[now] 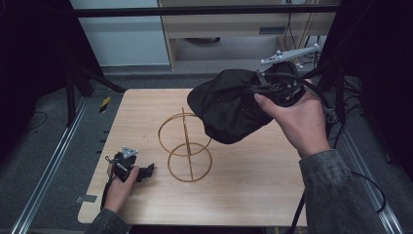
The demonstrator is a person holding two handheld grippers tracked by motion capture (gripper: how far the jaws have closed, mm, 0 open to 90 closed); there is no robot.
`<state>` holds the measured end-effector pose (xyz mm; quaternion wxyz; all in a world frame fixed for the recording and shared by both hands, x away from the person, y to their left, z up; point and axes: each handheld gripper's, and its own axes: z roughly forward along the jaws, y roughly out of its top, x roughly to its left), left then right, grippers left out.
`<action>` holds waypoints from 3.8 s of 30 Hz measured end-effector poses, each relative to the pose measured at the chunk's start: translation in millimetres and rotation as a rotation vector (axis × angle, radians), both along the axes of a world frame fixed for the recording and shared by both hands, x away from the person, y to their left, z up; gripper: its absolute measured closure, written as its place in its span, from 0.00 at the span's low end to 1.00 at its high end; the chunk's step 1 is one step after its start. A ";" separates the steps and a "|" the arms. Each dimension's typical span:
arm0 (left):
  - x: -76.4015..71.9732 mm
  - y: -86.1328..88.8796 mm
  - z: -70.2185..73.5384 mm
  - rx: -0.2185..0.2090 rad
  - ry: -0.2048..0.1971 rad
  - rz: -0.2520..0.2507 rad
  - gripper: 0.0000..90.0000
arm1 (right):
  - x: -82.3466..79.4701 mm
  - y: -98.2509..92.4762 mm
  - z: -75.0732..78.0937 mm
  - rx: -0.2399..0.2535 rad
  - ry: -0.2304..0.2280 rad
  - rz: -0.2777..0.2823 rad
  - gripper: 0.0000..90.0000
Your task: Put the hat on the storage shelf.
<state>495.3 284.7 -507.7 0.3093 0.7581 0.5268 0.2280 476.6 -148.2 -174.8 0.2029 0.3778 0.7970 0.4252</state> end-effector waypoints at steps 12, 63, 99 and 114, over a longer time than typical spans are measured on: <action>0.0 0.0 0.0 0.000 0.000 0.000 0.00 | 6.1 27.5 0.0 -0.003 0.007 0.047 0.96; 0.1 0.0 0.1 0.000 0.000 0.000 0.00 | 19.1 92.6 -21.4 -0.001 0.077 0.178 0.96; 0.2 -0.1 0.0 0.000 0.000 -0.004 0.00 | 19.5 103.8 -48.1 -0.049 0.168 0.197 0.96; 0.1 -0.2 -0.1 -0.002 0.000 -0.003 0.00 | 18.3 111.5 -61.0 -0.080 0.191 0.204 0.95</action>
